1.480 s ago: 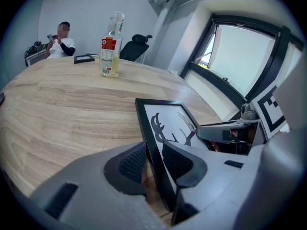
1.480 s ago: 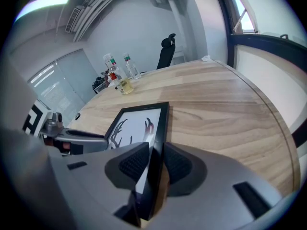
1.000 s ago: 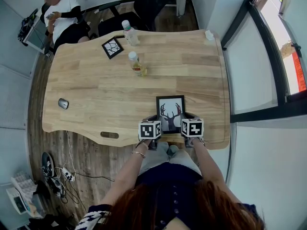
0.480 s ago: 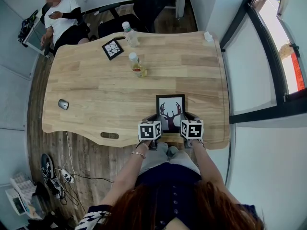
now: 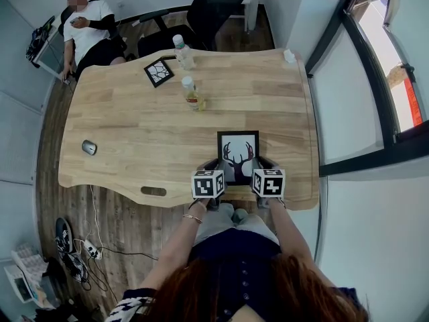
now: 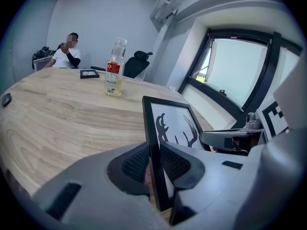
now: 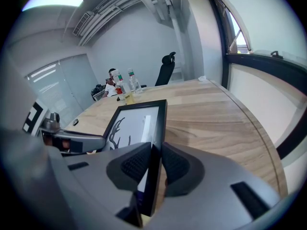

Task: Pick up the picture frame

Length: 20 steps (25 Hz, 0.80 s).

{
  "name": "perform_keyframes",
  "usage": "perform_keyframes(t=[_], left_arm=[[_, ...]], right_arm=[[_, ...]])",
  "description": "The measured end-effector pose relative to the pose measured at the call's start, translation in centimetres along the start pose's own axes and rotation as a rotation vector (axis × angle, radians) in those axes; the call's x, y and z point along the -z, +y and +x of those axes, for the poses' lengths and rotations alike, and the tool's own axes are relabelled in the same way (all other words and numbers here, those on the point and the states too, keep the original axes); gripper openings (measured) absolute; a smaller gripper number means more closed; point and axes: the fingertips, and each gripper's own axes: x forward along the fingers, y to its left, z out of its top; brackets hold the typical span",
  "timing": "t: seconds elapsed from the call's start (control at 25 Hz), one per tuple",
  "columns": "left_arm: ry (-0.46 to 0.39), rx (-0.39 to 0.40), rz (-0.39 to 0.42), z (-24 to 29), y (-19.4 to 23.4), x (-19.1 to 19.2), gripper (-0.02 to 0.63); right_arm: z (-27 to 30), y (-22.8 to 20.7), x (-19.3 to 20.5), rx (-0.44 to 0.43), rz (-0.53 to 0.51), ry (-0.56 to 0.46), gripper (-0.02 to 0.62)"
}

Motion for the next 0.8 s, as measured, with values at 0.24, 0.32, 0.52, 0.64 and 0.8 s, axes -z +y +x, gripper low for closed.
perform_keyframes(t=[0.24,0.32,0.52,0.64,0.8], left_arm=[[-0.041,0.001,0.028,-1.3,-0.5,-1.2,0.084],[-0.056,0.002,0.039,-1.7,-0.7,-1.6,0.084],[-0.090,0.007,0.056,-2.7,-1.2,-2.5,0.084],[-0.111,0.011,0.066,-3.4,-1.6,-2.9,0.084],[-0.135,0.010,0.083,-4.2,-2.1,-3.4,0.084]], right_arm=[[-1.2,0.5,-1.1,0.002,-0.012,-0.043,0.074],[-1.7,0.6,-1.5,0.003,-0.016,-0.057,0.074],[-2.7,1.0,-2.4,0.008,-0.027,-0.092,0.073],[-3.5,1.1,-2.8,0.009,-0.033,-0.113,0.072],[-4.4,1.3,-3.3,0.008,-0.040,-0.140,0.072]])
